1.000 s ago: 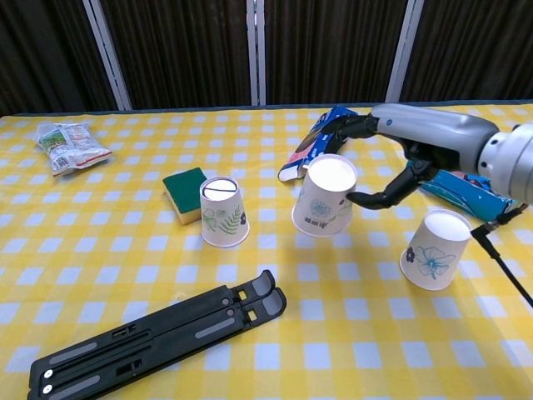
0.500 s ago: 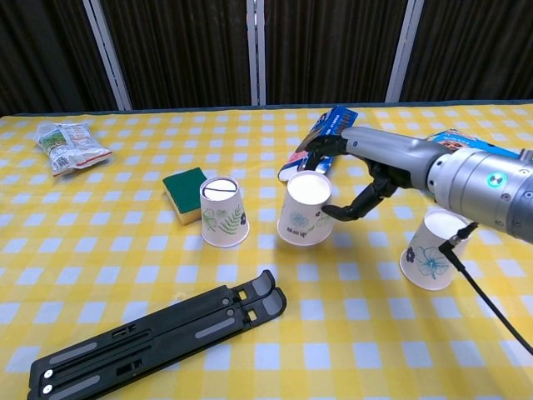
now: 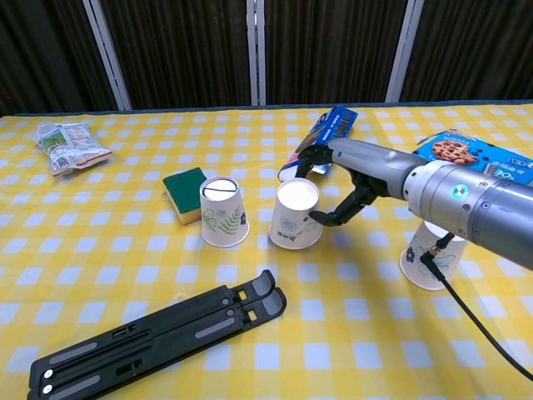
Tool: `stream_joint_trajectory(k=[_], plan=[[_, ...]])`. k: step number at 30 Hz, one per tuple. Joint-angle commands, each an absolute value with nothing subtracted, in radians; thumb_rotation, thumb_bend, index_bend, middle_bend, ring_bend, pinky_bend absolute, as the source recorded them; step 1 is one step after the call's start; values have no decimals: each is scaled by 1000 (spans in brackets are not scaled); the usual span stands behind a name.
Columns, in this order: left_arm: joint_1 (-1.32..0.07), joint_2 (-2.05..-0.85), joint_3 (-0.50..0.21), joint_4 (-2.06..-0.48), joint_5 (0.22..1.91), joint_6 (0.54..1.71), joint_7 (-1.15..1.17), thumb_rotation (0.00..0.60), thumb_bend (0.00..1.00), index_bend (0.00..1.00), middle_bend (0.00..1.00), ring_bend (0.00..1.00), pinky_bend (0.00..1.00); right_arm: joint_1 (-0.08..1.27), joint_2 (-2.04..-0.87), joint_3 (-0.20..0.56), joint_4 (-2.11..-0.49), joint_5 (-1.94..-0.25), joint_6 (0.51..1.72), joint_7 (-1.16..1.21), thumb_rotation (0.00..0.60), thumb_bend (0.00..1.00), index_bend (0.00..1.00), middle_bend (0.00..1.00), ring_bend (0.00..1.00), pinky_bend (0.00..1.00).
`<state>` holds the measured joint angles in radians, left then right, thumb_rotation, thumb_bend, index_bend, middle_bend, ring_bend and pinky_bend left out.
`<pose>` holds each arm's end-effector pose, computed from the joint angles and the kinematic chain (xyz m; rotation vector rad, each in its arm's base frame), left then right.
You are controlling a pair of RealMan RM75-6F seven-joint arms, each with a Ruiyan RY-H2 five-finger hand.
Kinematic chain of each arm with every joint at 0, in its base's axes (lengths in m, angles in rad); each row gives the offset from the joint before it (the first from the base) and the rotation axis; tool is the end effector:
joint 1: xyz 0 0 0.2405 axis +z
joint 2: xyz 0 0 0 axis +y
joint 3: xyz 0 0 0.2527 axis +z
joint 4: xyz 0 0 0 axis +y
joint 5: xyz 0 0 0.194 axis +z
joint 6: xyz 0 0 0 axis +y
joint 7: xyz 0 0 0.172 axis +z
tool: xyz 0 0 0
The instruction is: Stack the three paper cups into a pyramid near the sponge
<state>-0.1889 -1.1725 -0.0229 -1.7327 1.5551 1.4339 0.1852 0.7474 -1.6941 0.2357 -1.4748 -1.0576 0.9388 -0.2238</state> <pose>-0.2469 0.2256 0.1314 -1.5591 -0.8494 -0.9631 -0.1057 -0.3498 -0.0520 1.8069 -1.2552 1.0925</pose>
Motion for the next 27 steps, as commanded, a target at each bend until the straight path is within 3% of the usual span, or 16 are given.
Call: stream_joint_trajectory(k=[1, 27], plan=[[-189, -1172, -23, -1732, 1555, 1432, 181, 600, 283, 0, 0, 0, 0, 755, -1710, 235, -1451, -1050, 933, -229, 600, 295, 403, 63, 0, 0], [-195, -1159, -21, -1731, 1555, 1417, 154, 600, 282, 0, 0, 0, 0, 794, -1809, 267, -1355, -1042, 946, -234, 600, 294, 403, 62, 0, 0]])
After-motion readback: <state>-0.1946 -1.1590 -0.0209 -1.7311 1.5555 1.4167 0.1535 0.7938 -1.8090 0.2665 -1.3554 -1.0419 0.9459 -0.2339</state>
